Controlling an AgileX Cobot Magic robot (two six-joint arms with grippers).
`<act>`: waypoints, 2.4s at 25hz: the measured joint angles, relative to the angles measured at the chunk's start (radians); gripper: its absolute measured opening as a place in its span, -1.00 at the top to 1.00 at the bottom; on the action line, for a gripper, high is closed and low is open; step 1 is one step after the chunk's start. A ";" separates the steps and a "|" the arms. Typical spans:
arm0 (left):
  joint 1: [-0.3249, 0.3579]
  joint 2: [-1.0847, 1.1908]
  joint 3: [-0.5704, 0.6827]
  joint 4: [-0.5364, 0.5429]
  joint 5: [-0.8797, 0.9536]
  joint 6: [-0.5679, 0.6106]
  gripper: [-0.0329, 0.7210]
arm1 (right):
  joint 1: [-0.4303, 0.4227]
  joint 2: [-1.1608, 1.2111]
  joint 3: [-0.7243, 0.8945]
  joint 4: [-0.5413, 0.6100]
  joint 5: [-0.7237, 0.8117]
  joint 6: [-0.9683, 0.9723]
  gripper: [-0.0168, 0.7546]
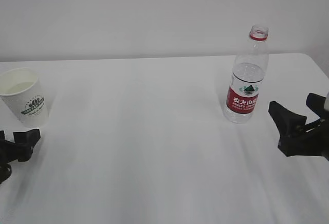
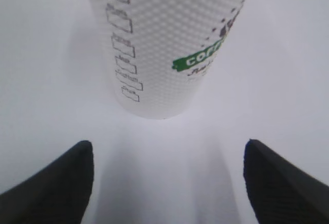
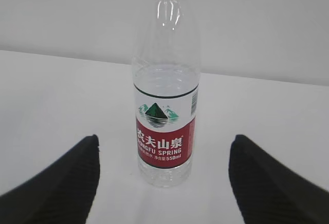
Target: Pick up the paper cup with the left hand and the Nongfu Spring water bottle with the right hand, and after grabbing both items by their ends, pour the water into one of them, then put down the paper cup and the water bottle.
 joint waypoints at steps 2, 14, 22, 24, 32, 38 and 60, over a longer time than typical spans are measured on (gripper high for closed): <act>0.000 -0.035 0.020 0.000 0.000 0.000 -0.87 | 0.000 0.000 0.000 0.000 0.001 0.000 -0.58; -0.001 -0.211 0.088 0.021 -0.002 0.000 -0.82 | 0.000 -0.018 0.000 0.000 0.017 0.000 -0.58; -0.001 -0.275 0.100 0.042 -0.002 0.000 -0.79 | 0.000 -0.129 0.000 0.013 0.108 0.000 -0.58; -0.001 -0.292 0.100 0.048 -0.002 0.000 -0.79 | 0.000 -0.158 0.000 0.013 0.136 -0.006 -0.58; -0.004 -0.414 0.106 0.075 0.005 -0.014 -0.77 | 0.000 -0.247 0.000 0.025 0.211 -0.039 -0.58; -0.004 -0.537 0.106 0.093 0.036 -0.015 -0.76 | 0.000 -0.294 -0.044 0.029 0.322 -0.079 -0.58; -0.004 -1.146 0.037 0.188 0.554 -0.071 -0.70 | 0.000 -0.608 -0.083 0.105 0.618 -0.206 -0.58</act>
